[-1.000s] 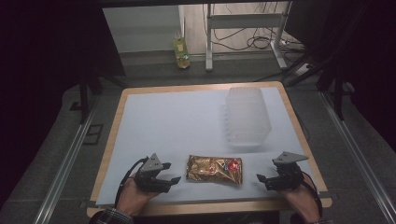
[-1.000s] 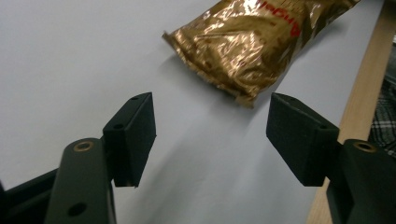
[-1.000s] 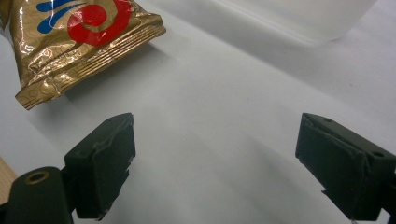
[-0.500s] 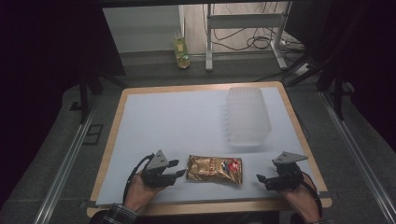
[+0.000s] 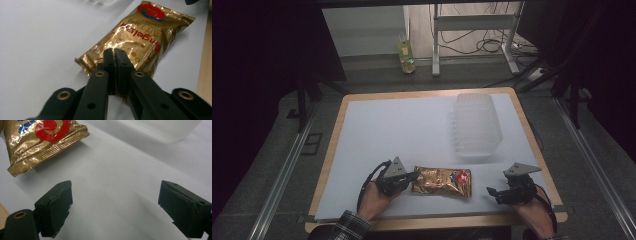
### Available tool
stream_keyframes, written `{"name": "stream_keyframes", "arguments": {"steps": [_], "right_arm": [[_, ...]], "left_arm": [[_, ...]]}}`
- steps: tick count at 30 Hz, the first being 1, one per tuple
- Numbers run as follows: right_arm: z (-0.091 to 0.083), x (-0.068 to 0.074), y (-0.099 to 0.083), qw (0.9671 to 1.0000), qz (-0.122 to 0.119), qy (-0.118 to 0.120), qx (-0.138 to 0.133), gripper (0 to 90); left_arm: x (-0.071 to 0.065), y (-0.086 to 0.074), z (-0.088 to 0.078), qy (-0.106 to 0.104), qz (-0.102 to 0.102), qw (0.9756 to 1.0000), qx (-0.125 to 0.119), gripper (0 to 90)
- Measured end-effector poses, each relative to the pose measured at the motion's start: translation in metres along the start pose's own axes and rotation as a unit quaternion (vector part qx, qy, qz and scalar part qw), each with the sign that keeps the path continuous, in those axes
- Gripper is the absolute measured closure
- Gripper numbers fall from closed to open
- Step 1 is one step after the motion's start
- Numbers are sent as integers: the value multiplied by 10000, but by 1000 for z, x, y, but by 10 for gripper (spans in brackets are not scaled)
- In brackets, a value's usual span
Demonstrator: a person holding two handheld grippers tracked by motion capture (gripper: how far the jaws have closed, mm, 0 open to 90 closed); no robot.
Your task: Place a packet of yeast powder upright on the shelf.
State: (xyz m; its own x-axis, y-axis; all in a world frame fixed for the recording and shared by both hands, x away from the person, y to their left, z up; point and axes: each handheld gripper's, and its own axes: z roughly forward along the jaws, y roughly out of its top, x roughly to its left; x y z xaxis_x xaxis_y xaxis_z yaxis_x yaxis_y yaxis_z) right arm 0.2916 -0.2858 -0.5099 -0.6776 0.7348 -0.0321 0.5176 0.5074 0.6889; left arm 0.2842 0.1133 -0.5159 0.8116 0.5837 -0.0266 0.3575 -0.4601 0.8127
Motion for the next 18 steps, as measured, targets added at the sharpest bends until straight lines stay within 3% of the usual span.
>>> {"name": "stream_keyframes", "arguments": {"steps": [7, 16, 18], "right_arm": [[0, 0, 0, 10000, -12, -14, 25, 123], [1, 3, 0, 9999, -78, -35, 72, 123], [1, 5, 1, 9999, -111, 24, 81, 123]], "left_arm": [[-4, 5, 11, -107, 102, 9999, -9, 895], [-8, 2, 25, 34, 275, 9994, 213, 895], [-10, 0, 26, 139, 404, 9989, 213, 897]]}}
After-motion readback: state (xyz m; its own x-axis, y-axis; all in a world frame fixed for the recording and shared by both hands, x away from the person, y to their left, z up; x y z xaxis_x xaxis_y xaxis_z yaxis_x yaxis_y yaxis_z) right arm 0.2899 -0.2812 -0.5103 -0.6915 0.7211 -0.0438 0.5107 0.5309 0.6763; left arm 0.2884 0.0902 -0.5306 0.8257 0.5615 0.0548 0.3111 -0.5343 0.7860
